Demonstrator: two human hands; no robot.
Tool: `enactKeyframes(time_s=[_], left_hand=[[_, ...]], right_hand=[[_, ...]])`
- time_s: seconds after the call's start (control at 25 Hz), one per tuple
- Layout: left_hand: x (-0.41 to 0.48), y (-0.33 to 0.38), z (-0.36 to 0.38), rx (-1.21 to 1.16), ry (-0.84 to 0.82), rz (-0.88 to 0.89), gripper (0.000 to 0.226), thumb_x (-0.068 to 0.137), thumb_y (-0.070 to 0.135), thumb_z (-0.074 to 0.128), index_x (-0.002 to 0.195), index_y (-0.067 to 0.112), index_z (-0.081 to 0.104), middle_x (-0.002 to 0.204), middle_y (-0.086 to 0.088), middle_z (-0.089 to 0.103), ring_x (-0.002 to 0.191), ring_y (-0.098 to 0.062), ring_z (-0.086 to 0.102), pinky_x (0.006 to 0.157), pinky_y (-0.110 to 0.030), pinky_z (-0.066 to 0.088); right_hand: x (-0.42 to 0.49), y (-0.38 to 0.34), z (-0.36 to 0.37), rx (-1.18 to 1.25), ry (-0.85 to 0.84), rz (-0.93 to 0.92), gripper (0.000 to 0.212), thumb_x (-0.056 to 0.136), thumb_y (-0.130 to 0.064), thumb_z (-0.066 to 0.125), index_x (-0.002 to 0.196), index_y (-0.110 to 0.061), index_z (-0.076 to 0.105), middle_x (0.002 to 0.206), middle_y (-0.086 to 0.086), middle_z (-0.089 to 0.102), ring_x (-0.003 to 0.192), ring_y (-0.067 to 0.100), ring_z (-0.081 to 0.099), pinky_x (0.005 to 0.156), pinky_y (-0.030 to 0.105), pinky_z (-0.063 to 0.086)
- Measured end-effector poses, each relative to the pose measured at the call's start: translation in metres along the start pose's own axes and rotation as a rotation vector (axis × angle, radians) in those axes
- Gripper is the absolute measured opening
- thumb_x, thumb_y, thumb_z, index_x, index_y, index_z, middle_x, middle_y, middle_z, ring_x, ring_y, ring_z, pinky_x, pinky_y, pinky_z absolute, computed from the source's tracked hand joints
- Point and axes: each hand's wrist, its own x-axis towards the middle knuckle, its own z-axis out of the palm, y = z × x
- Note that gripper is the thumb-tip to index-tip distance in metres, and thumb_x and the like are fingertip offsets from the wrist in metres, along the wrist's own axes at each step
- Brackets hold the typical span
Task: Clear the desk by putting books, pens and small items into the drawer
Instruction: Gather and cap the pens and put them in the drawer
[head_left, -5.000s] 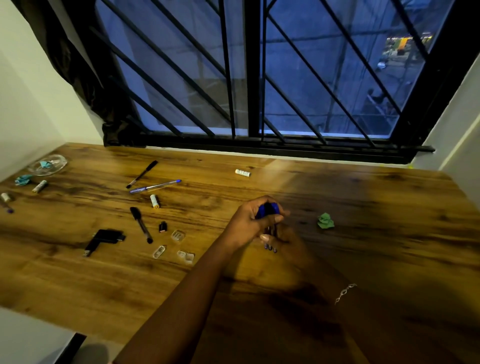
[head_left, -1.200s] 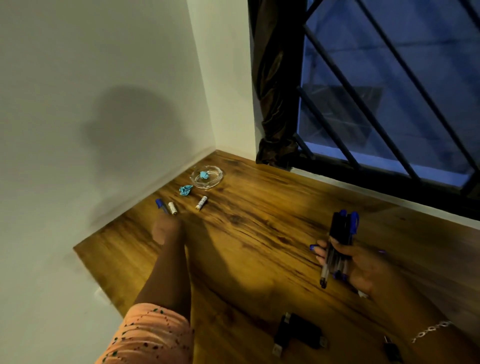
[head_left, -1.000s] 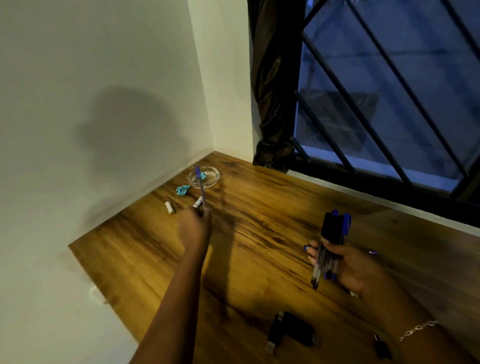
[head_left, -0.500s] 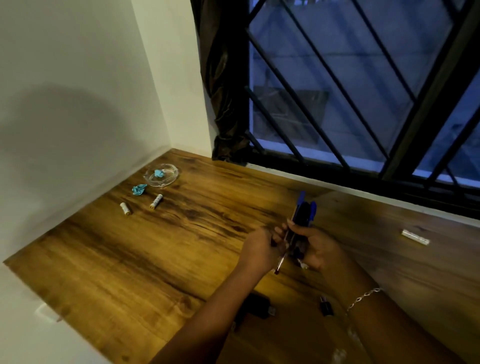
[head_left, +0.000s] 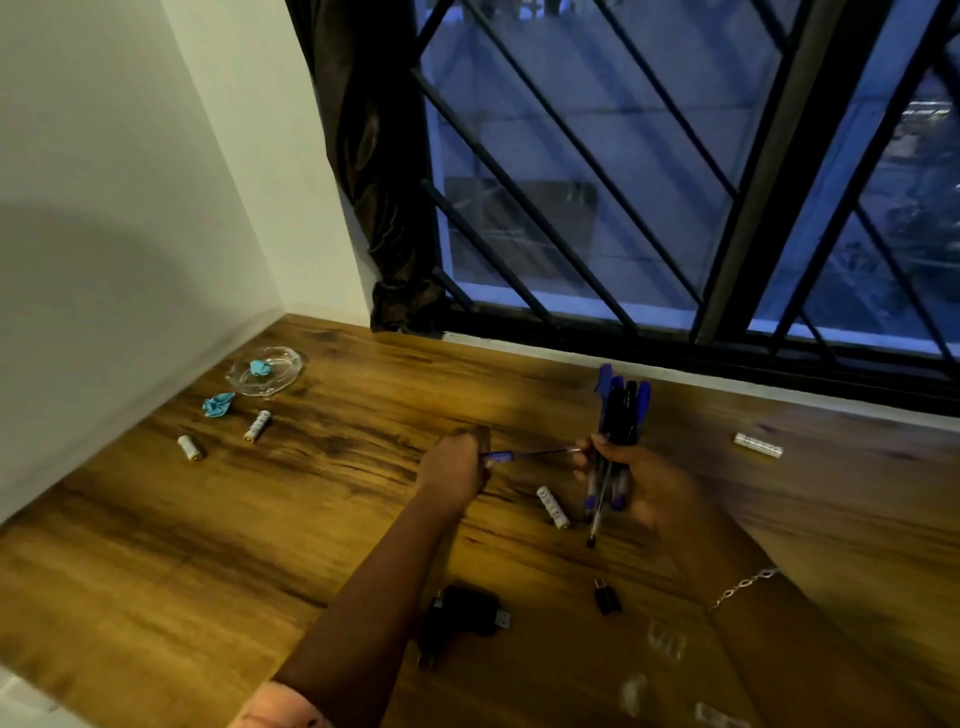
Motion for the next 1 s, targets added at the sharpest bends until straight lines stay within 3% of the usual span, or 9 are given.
enactKeyframes(time_s=[0.12, 0.24, 0.32, 0.48, 0.56, 0.68, 0.8, 0.88, 1.0], left_hand=[[0.002, 0.015, -0.026, -0.228, 0.184, 0.082, 0.013, 0.089, 0.011, 0.054, 0.094, 0.003, 0.062, 0.099, -0.018, 0.065, 0.092, -0.034, 0.061, 0.071, -0.031, 0.042], [0.004, 0.045, -0.051, -0.338, 0.268, 0.228, 0.01, 0.088, 0.007, 0.057, 0.092, 0.002, 0.065, 0.098, -0.017, 0.064, 0.09, -0.03, 0.059, 0.074, -0.031, 0.043], [0.0, 0.069, -0.055, -0.363, 0.246, 0.32, 0.012, 0.088, 0.007, 0.058, 0.095, 0.002, 0.066, 0.099, -0.015, 0.063, 0.089, -0.024, 0.057, 0.074, -0.028, 0.041], [-0.017, 0.106, -0.04, -0.46, 0.175, 0.452, 0.014, 0.086, 0.002, 0.06, 0.097, -0.001, 0.067, 0.097, -0.018, 0.064, 0.089, -0.025, 0.059, 0.072, -0.02, 0.04], [-0.023, 0.123, -0.03, -0.493, 0.124, 0.462, 0.015, 0.085, 0.0, 0.06, 0.098, -0.003, 0.067, 0.098, -0.019, 0.064, 0.091, -0.027, 0.06, 0.075, -0.023, 0.043], [-0.029, 0.154, -0.02, -0.528, 0.099, 0.449, 0.015, 0.085, 0.001, 0.058, 0.098, -0.002, 0.065, 0.101, -0.018, 0.062, 0.094, -0.027, 0.059, 0.082, -0.033, 0.047], [-0.041, 0.186, -0.015, -0.538, 0.109, 0.44, 0.013, 0.087, 0.003, 0.057, 0.097, -0.001, 0.064, 0.1, -0.015, 0.062, 0.091, -0.023, 0.058, 0.078, -0.027, 0.045], [-0.052, 0.204, -0.011, -0.668, 0.062, 0.424, 0.009, 0.087, 0.004, 0.058, 0.095, 0.004, 0.062, 0.094, -0.007, 0.061, 0.083, -0.011, 0.056, 0.072, -0.013, 0.043], [-0.078, 0.239, -0.002, -1.068, -0.239, 0.378, 0.027, 0.085, 0.002, 0.061, 0.099, 0.022, 0.05, 0.103, 0.008, 0.056, 0.092, 0.002, 0.055, 0.077, -0.009, 0.046]], right_hand=[[-0.01, -0.011, -0.005, -0.239, 0.073, -0.246, 0.013, 0.09, 0.003, 0.048, 0.102, -0.001, 0.053, 0.052, -0.008, 0.068, 0.05, 0.0, 0.065, 0.049, 0.013, 0.052], [-0.026, -0.017, -0.018, -0.398, 0.125, -0.466, 0.025, 0.088, 0.007, 0.051, 0.111, -0.001, 0.051, 0.053, -0.014, 0.067, 0.051, -0.005, 0.063, 0.047, 0.008, 0.047], [-0.035, -0.012, -0.033, -0.478, 0.166, -0.51, 0.024, 0.087, 0.007, 0.052, 0.111, 0.002, 0.053, 0.052, -0.014, 0.066, 0.049, -0.007, 0.061, 0.046, 0.007, 0.045], [-0.051, 0.003, -0.061, -0.512, 0.175, -0.479, 0.026, 0.088, 0.007, 0.05, 0.113, 0.014, 0.054, 0.057, -0.014, 0.068, 0.057, -0.006, 0.064, 0.061, 0.01, 0.052], [-0.062, -0.002, -0.063, -0.522, 0.139, -0.491, 0.028, 0.089, 0.004, 0.051, 0.116, 0.008, 0.055, 0.07, -0.013, 0.07, 0.064, -0.005, 0.063, 0.068, 0.013, 0.053], [-0.083, -0.013, -0.066, -0.497, 0.023, -0.538, 0.037, 0.09, 0.008, 0.046, 0.124, -0.005, 0.047, 0.093, -0.006, 0.061, 0.071, -0.01, 0.062, 0.061, 0.003, 0.046], [-0.101, -0.021, -0.084, -0.512, -0.05, -0.496, 0.028, 0.09, 0.012, 0.041, 0.114, -0.001, 0.05, 0.078, 0.003, 0.062, 0.055, -0.007, 0.063, 0.052, 0.006, 0.046], [-0.113, -0.026, -0.103, -0.523, -0.073, -0.481, 0.022, 0.089, 0.012, 0.043, 0.105, 0.002, 0.054, 0.067, 0.002, 0.064, 0.051, -0.004, 0.062, 0.05, 0.007, 0.046], [-0.142, -0.037, -0.135, -0.529, -0.063, -0.491, 0.022, 0.087, 0.013, 0.045, 0.094, -0.003, 0.059, 0.069, -0.001, 0.071, 0.063, 0.0, 0.067, 0.06, 0.012, 0.052]])
